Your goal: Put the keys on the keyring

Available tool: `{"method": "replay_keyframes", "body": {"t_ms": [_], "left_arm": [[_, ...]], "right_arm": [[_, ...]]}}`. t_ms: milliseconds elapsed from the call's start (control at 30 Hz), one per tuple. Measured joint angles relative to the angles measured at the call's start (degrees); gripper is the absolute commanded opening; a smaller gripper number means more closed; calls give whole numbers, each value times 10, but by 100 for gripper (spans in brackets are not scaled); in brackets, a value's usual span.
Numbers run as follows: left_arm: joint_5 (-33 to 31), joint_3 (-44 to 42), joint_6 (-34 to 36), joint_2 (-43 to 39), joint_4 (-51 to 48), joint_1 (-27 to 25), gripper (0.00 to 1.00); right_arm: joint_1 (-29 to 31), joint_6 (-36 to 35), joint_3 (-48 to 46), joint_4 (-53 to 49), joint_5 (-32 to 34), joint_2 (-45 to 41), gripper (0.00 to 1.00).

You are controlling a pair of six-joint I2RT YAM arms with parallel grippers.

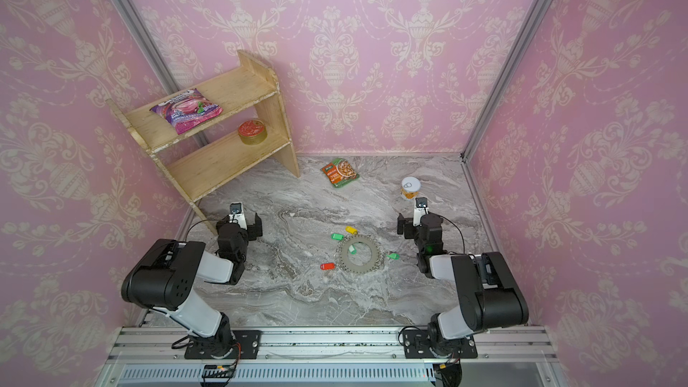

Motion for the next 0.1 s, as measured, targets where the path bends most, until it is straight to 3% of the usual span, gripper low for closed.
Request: {"method": "replay_keyframes", "body": {"t_ms": [100], "left_arm": [[1,0,0,0,0,0,99]], "right_arm": [[-2,3,3,-1,-1,0,100]]}}
